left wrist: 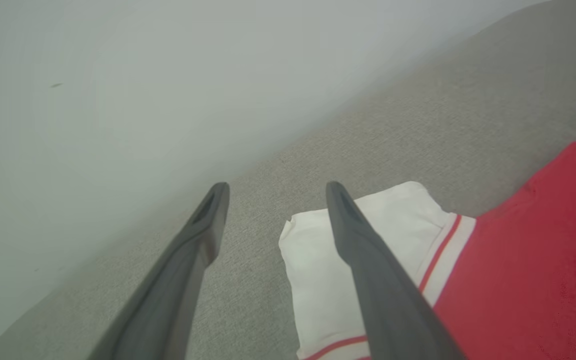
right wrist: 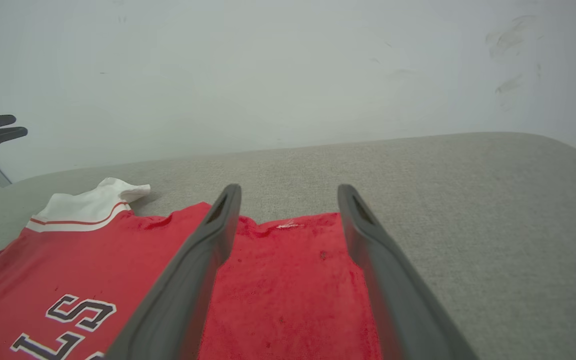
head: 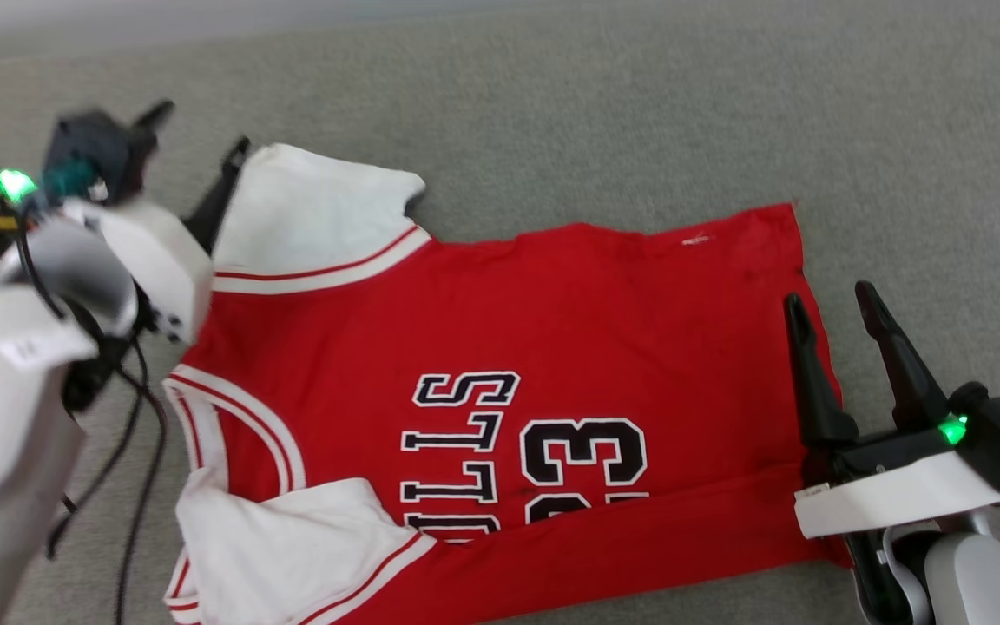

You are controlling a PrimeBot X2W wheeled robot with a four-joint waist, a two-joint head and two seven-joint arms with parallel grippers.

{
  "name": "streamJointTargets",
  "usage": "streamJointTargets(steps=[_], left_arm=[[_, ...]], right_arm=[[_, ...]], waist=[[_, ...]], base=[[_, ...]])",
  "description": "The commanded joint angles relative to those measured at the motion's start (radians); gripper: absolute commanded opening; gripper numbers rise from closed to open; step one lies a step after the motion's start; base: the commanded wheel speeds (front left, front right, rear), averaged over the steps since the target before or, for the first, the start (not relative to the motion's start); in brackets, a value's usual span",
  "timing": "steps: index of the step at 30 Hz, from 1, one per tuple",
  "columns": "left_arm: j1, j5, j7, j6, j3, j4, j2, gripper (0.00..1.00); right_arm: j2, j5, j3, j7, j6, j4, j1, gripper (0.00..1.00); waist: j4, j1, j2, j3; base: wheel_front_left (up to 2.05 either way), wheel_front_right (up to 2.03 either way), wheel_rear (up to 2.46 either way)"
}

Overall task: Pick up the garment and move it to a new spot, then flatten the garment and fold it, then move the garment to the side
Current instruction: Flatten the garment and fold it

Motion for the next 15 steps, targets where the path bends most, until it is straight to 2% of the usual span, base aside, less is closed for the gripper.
streamJointTargets(steps=[1,7,10,15], left_arm=[[-0.057,-0.025,0.051,-0.003,-0.030,0.008,0.023,1.00],[-0.248,-0.195,0.291,-0.004,-0.200,0.015,0.134,1.00],[-0.320,-0.247,0.411,-0.004,-0.277,0.034,0.187,1.00],[-0.402,-0.320,0.530,-0.004,-0.360,0.067,0.230,1.00]], right_arm=[[0.011,0.006,0.005,-0.004,-0.001,-0.012,-0.025,1.00],[0.022,0.018,0.024,-0.014,-0.001,-0.039,-0.055,1.00],[0.026,0.017,0.028,-0.019,-0.001,-0.043,-0.063,1.00],[0.030,0.018,0.045,-0.029,-0.001,-0.034,-0.079,1.00]], waist=[[-0.039,-0.0002,0.0000,0.055],[-0.074,-0.0002,0.0000,0.130],[-0.087,-0.0002,0.0000,0.161],[-0.105,-0.0002,0.0000,0.201]], base=[[0.00,0.00,0.00],[0.00,0.00,0.00],[0.00,0.00,0.00],[0.00,0.00,0.00]])
